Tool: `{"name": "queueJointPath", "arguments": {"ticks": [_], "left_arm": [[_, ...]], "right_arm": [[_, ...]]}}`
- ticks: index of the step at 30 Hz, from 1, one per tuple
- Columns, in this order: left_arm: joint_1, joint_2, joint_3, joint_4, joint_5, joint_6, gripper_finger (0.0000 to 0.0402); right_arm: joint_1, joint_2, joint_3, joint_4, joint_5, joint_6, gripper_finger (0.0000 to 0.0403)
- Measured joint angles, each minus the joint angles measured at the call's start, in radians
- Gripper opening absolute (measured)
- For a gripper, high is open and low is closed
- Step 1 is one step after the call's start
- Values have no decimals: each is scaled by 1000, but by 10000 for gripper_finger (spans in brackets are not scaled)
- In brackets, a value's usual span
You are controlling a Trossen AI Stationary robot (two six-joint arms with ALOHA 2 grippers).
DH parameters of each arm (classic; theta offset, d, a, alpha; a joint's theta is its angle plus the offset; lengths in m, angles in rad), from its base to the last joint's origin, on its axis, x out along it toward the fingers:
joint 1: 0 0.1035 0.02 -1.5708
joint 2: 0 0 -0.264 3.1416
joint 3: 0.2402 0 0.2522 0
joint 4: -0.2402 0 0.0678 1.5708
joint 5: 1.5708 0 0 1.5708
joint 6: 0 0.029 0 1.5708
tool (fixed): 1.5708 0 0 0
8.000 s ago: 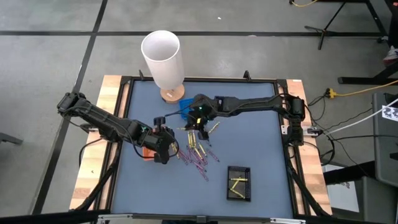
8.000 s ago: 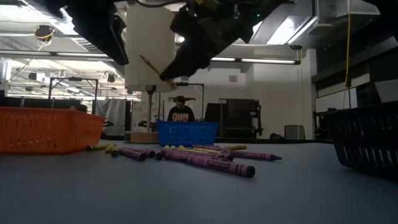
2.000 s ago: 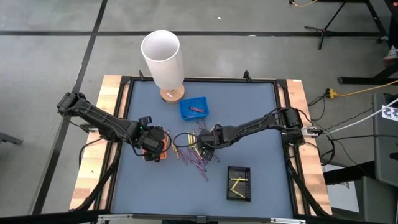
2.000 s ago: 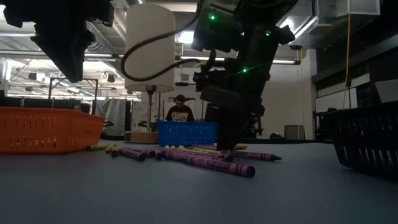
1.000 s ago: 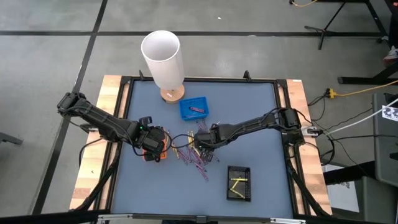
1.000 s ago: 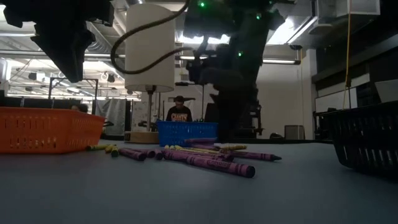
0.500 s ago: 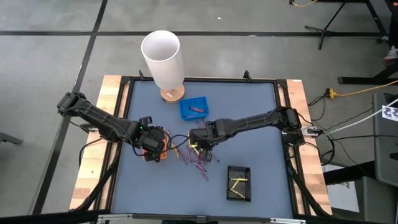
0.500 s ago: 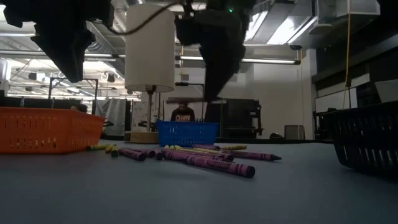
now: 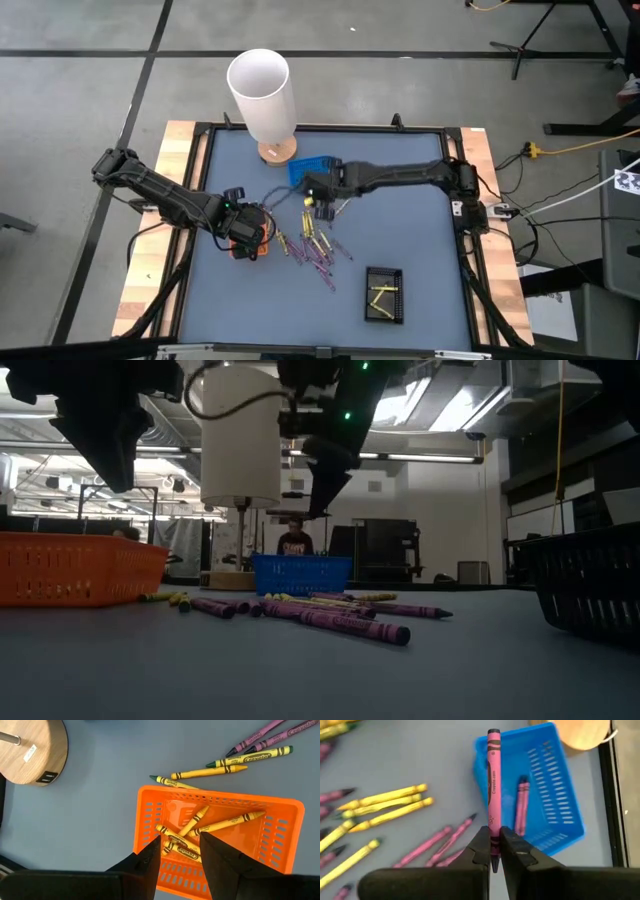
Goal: Sort crayons
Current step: Put the violet crayon into the blue bin
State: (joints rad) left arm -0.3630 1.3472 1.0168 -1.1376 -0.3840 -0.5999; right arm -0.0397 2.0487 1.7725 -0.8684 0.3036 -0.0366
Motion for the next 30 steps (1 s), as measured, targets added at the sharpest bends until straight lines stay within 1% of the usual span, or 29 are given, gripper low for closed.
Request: {"name": "queueJointPath", "arguments": {"ticks": [3, 7, 13, 25, 27, 30], "left_arm": [[0, 0, 0, 8, 0, 0, 120], [0, 0, 0, 18, 0, 0, 120], [0, 0, 0, 28, 0, 0, 120], [0, 0, 0, 29, 0, 0, 120], [0, 0, 0, 29, 0, 0, 120], [0, 0, 0, 29, 0, 0, 120]], "right_arm": [[-48, 8, 1, 27, -23, -2, 24], [-105, 17, 0, 38, -81, -3, 24], [-160, 22, 0, 58, -139, -3, 24], [-170, 22, 0, 60, -138, -3, 24], [-170, 22, 0, 60, -139, -3, 28], [-170, 22, 0, 60, -138, -3, 47]]}}
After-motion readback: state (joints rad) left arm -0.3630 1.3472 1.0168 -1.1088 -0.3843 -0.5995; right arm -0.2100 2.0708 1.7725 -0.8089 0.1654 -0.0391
